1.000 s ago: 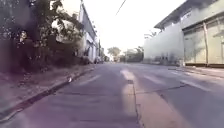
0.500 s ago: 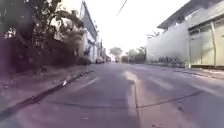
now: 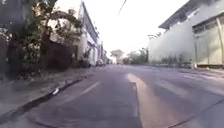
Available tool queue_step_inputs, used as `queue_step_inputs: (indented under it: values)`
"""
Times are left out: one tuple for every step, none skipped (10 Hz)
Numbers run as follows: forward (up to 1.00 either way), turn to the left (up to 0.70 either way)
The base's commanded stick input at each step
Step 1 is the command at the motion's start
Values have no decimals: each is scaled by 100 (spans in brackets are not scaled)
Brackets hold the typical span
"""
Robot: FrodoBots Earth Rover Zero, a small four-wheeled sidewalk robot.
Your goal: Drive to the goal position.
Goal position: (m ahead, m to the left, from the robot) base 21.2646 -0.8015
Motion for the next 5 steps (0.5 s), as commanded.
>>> queue_step_inputs:
  values:
    - [100, 0]
    - [100, 0]
    - [100, 0]
    - [100, 0]
    - [100, 0]
